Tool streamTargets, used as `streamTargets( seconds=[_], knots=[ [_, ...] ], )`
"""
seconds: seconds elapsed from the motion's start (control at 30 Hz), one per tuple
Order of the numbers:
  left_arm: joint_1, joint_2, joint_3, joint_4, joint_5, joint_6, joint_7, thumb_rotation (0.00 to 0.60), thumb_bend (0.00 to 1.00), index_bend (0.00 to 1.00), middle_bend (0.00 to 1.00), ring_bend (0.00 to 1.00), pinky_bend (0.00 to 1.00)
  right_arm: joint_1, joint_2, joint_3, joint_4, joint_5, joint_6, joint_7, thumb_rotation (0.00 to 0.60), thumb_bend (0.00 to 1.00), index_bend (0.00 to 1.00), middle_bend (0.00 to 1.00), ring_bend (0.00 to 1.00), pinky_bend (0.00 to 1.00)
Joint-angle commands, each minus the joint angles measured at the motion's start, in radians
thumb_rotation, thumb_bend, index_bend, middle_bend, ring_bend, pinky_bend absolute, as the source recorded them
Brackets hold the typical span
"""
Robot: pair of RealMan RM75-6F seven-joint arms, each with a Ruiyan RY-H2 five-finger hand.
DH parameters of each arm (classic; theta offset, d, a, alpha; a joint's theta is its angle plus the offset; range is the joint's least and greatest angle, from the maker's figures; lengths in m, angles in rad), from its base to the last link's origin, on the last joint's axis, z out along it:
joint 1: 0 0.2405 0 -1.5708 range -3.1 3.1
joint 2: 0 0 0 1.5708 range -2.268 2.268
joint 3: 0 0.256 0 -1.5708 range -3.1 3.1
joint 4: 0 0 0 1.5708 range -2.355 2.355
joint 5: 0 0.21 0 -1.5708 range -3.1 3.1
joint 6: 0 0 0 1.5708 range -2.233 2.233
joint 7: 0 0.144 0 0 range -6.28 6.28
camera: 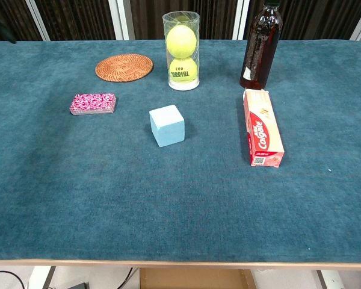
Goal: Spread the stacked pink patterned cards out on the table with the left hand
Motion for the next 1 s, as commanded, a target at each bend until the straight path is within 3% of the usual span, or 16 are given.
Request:
streamTargets(
  seconds=[0.03,0.37,1.0],
  knots=[
    [-0.159,-0.084,0.049,0.101,-0.186,-0.055,0.126,0.6,0.15,0.28,0.07,0.0,0.0,0.0,0.0,0.0,0.001,0.001,0.0,0.002,0.6,0.12,0.18,0.06,0.13,0.24],
    [-0.313,-0.239,0.156,0.208,-0.382,-0.007,0.291,0.6,0.15,0.31,0.07,0.0,0.0,0.002,-0.001,0.003,0.007,0.004,-0.006,0.014,0.6,0.12,0.18,0.06,0.13,0.24],
    [-0.412,-0.414,0.19,0.327,-0.491,0.066,0.392,0.6,0.17,0.35,0.07,0.0,0.0,0.002,0.004,0.009,0.03,0.017,-0.019,0.069,0.6,0.12,0.18,0.06,0.13,0.24]
  ],
)
